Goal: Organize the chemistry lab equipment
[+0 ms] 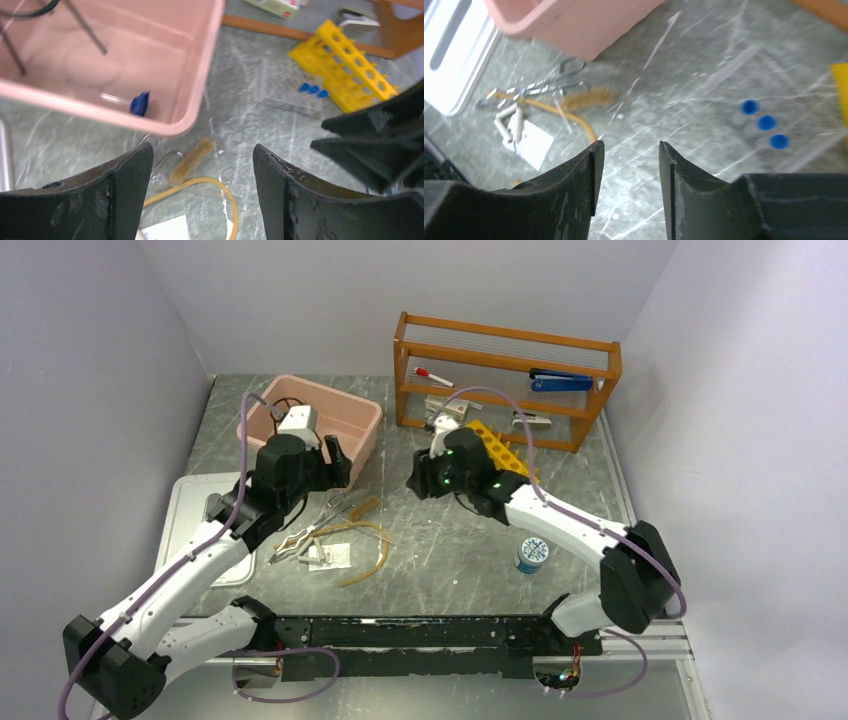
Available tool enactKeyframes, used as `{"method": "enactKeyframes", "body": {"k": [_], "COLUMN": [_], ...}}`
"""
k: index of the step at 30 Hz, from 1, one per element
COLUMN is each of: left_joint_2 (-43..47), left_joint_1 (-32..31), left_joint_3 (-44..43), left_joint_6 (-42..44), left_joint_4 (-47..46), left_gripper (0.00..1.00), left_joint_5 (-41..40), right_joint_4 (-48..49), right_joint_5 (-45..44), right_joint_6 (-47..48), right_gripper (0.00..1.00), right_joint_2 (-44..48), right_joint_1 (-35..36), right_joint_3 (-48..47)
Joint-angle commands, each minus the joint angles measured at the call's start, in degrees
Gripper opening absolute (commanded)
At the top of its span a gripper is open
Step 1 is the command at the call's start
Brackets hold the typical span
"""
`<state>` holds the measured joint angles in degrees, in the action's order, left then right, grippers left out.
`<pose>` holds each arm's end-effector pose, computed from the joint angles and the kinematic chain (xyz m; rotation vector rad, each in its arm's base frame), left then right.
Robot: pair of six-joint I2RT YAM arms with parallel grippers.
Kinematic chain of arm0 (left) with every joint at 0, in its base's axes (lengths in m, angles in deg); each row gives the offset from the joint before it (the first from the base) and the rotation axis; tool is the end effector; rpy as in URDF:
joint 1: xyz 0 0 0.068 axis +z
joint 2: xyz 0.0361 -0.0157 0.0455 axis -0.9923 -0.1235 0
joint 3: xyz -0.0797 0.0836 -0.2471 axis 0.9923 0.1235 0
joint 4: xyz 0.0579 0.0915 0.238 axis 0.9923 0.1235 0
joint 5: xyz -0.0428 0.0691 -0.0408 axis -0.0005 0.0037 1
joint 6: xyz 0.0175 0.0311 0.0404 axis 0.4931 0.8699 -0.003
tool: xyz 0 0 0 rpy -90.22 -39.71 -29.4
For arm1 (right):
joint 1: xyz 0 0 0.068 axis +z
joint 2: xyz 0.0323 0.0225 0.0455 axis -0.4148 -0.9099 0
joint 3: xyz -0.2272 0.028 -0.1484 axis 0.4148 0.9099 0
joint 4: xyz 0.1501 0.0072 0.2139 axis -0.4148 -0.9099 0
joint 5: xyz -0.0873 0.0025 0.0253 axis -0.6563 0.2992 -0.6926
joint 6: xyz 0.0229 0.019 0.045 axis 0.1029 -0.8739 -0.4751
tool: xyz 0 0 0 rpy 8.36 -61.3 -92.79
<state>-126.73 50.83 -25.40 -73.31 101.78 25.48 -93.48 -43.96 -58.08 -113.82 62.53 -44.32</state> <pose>0.1965 -0.1151 0.3286 0.0307 1.9878 -0.4354 0.2465 0.1965 0.2696 -0.4719 2.0923 0.6475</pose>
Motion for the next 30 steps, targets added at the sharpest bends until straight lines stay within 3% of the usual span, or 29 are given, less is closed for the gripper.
{"method": "enactKeyframes", "body": {"k": [1,8,15,27,30], "left_joint_2": [4.7,12.6,13.2,11.9,11.7], "left_joint_1": [-0.1,-0.1,-0.1,-0.1,-0.1], "left_joint_3": [2.9,2.7,1.5,2.1,2.2], "left_joint_6": [-8.5,-7.5,-5.2,-4.4,-4.4], "left_joint_4": [4.8,3.1,2.5,1.2,1.2], "left_gripper": [0.77,0.77,0.77,0.77,0.78], "left_joint_5": [-12.8,-20.2,-21.3,-20.5,-20.4], "right_joint_4": [-5.7,-15.0,-20.7,-24.1,-24.3], "right_joint_5": [-2.1,-4.6,-4.7,-5.9,-7.6], "right_joint_6": [0.1,4.6,7.4,10.7,11.1], "right_gripper": [0.50,0.50,0.49,0.31,0.22], "right_joint_2": [-6.3,-21.3,-29.4,-36.2,-36.6], "right_joint_1": [7.5,16.2,18.6,20.7,21.0], "right_joint_3": [-3.2,-14.1,-21.1,-26.0,-26.1]}}
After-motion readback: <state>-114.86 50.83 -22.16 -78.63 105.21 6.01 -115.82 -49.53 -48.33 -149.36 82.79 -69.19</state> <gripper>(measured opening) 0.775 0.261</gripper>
